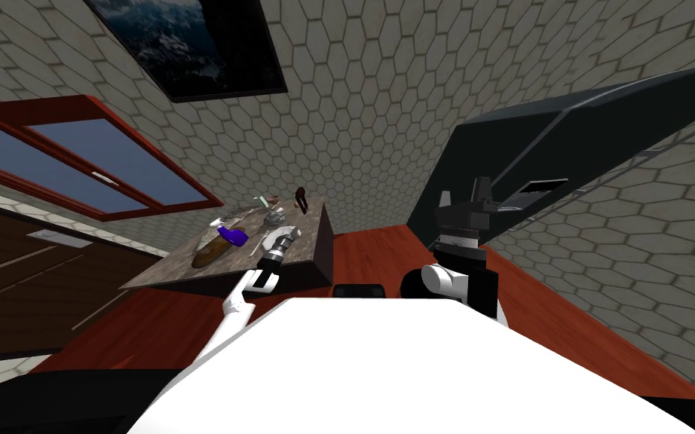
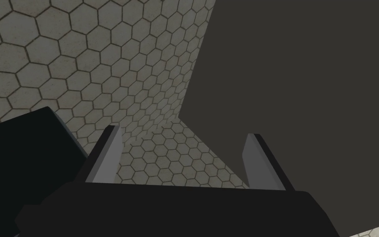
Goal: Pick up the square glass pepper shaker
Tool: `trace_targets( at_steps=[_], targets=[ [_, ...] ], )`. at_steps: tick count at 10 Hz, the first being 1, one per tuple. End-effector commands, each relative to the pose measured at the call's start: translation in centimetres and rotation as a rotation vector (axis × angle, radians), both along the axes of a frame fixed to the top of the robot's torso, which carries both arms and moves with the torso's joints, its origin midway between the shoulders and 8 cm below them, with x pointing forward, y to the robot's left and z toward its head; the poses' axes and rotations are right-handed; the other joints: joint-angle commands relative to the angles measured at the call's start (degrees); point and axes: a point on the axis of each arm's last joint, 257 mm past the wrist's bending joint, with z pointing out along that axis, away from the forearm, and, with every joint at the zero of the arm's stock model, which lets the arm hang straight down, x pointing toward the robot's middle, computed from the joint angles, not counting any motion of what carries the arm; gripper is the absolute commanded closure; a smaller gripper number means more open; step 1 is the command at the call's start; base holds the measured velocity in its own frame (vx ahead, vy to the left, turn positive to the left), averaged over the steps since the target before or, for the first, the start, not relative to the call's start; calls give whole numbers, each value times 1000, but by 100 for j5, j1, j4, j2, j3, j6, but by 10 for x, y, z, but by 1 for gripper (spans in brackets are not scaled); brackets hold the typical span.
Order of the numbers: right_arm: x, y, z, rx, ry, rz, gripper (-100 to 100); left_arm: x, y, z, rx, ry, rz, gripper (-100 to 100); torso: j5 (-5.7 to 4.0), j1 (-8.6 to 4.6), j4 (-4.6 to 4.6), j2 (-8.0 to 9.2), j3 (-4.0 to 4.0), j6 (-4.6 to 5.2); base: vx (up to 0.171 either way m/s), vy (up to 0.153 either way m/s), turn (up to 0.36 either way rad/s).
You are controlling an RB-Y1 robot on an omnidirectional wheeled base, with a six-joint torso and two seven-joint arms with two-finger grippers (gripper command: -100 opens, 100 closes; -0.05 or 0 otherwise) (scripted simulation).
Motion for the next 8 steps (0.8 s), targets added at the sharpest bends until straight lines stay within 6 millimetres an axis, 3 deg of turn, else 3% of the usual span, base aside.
trace_targets(
  at_steps=[1,2,4,5,8],
  targets=[
    [0,0,0,0,0,0,0,-4,17,-23,23,56,31,-100,0,0,0,0,0,0,76,-12,-10],
    [0,0,0,0,0,0,0,-5,18,-24,23,58,32,-100,0,2,3,13,8,-1,57,-10,-2],
    [0,0,0,0,0,0,0,-11,42,-55,61,140,76,-100,0,1,6,20,13,0,100,-18,-8],
    [0,0,0,0,0,0,0,-11,42,-55,61,140,76,-100,0,-1,3,8,6,-2,94,-3,6],
    [0,0,0,0,0,0,0,-23,71,-88,105,235,128,-100,0,-1,4,13,8,-1,100,-9,-4]
  ],
)
